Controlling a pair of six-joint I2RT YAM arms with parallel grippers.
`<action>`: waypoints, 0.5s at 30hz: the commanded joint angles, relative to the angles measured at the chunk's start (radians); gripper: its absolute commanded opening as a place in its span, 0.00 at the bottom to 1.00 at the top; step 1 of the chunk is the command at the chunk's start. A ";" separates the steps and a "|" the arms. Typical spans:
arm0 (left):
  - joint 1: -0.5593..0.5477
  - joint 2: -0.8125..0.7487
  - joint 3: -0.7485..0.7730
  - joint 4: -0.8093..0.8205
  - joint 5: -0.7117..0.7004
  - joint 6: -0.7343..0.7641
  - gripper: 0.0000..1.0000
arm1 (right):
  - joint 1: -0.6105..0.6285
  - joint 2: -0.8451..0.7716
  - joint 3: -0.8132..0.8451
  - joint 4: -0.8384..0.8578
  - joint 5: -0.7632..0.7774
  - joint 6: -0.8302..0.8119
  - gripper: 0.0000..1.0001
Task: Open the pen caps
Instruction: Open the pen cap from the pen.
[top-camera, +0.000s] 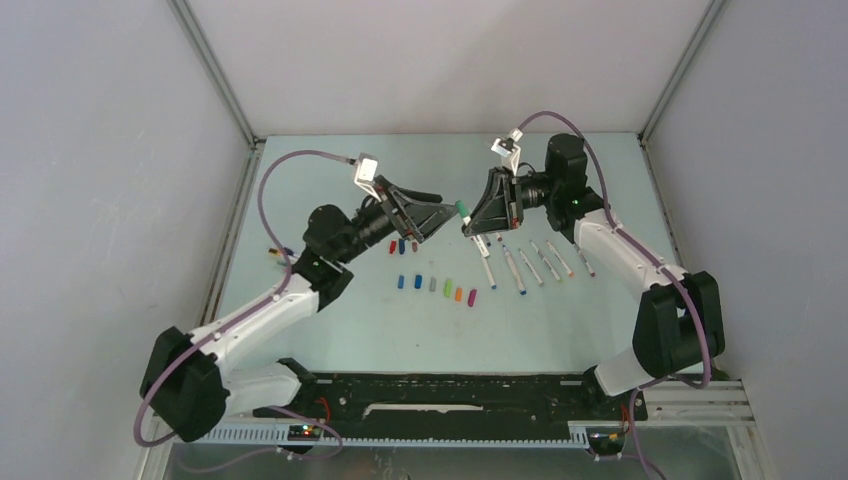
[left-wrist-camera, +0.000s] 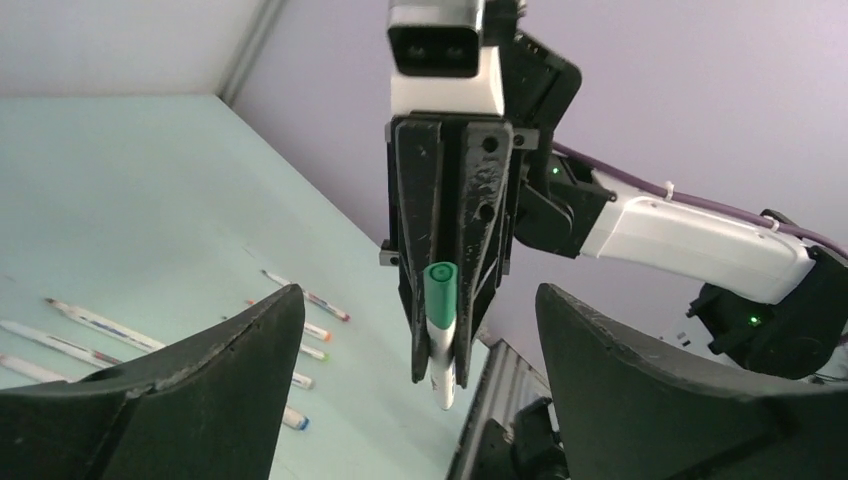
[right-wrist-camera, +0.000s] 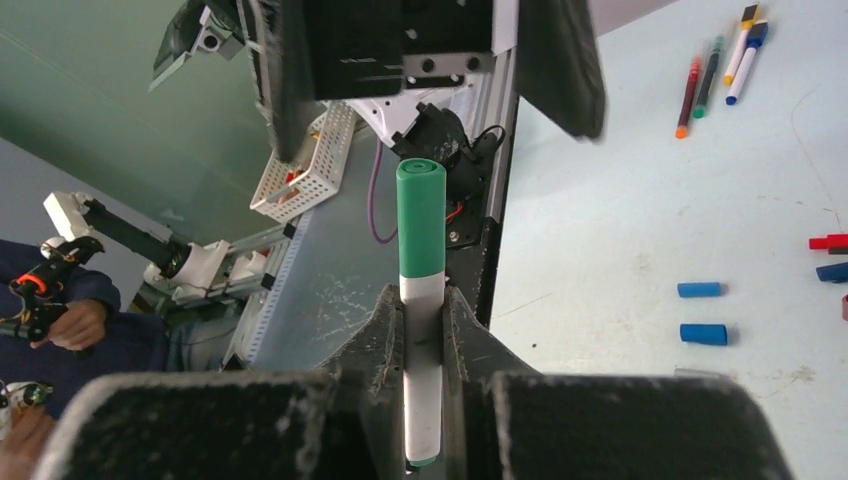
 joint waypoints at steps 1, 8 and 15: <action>0.000 0.074 0.066 0.165 0.083 -0.145 0.86 | -0.001 -0.041 0.004 -0.076 -0.028 -0.112 0.00; -0.029 0.121 0.074 0.211 0.066 -0.169 0.80 | 0.002 -0.039 0.004 -0.100 -0.016 -0.132 0.00; -0.039 0.163 0.097 0.225 0.083 -0.167 0.56 | 0.005 -0.038 0.004 -0.102 -0.011 -0.130 0.00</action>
